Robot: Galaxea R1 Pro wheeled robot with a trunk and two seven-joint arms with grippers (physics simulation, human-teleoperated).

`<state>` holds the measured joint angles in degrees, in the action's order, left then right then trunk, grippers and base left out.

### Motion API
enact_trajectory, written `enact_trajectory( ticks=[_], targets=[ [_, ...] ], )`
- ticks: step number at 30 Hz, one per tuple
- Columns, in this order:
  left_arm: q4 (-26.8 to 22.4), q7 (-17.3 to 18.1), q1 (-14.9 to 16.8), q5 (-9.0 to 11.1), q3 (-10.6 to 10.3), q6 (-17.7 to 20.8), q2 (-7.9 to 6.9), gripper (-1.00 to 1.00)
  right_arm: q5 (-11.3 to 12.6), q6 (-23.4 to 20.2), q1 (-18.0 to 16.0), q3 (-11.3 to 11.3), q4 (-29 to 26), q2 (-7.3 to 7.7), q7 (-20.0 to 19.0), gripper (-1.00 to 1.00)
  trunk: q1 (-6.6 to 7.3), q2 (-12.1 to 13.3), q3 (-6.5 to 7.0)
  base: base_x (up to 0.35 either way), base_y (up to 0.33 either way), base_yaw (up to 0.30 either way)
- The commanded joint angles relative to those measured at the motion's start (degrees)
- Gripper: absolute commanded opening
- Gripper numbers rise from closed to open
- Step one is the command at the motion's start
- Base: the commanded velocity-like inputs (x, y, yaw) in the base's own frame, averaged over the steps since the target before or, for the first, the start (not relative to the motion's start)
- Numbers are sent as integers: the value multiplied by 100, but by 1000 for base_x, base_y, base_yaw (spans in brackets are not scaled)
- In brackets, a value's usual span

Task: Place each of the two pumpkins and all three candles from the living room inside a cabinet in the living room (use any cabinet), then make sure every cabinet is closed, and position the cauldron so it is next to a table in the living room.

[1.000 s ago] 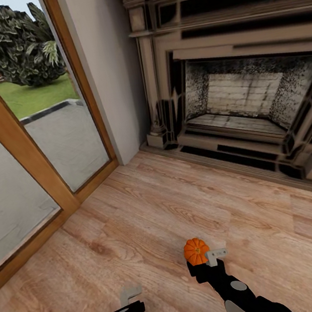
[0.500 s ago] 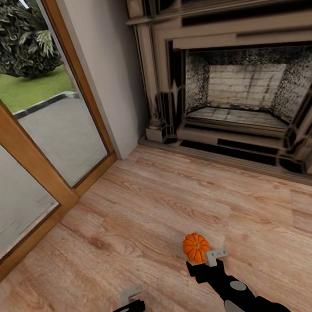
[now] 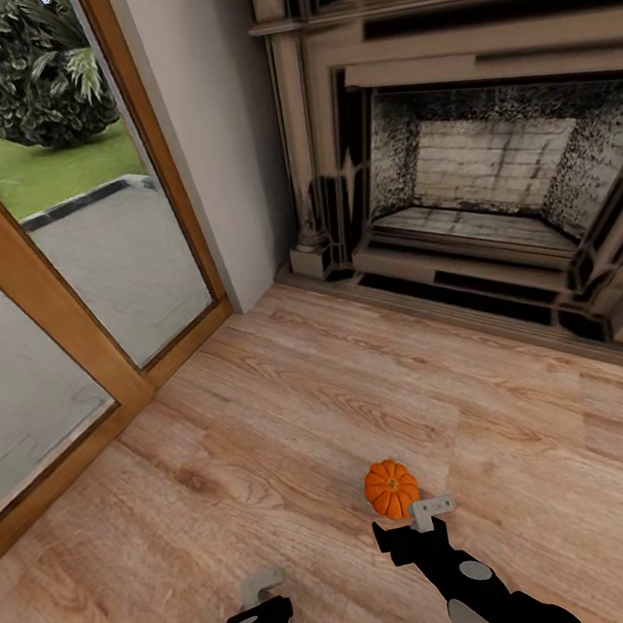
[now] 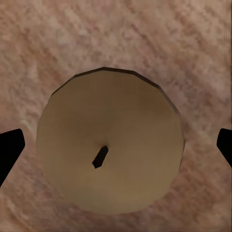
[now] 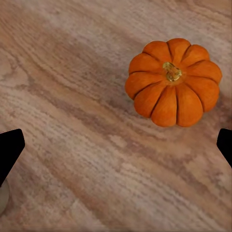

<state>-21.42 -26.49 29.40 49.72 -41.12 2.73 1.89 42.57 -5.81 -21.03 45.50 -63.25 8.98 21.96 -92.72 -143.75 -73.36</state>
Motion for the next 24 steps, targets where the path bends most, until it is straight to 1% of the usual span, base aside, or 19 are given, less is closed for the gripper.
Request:
enact_trajectory(
  ticks=[1, 3, 24],
  targets=[
    [-11, -35, 4, 14, -45, 17, -5, 100, 24, -17, -6, 20, -12, 10, 45, 100, -1, -3, -27, 0, 0, 0],
    [-11, -28, 4, 13, -45, 11, -5, 100, 24, -17, -6, 20, -12, 14, 45, 100, -7, -6, -71, 0, 0, 0],
    [-11, -23, 4, 20, -37, 8, -16, 100, 24, -17, -6, 20, -12, 30, 45, 100, -7, -6, -71, 13, 0, 0]
  ],
)
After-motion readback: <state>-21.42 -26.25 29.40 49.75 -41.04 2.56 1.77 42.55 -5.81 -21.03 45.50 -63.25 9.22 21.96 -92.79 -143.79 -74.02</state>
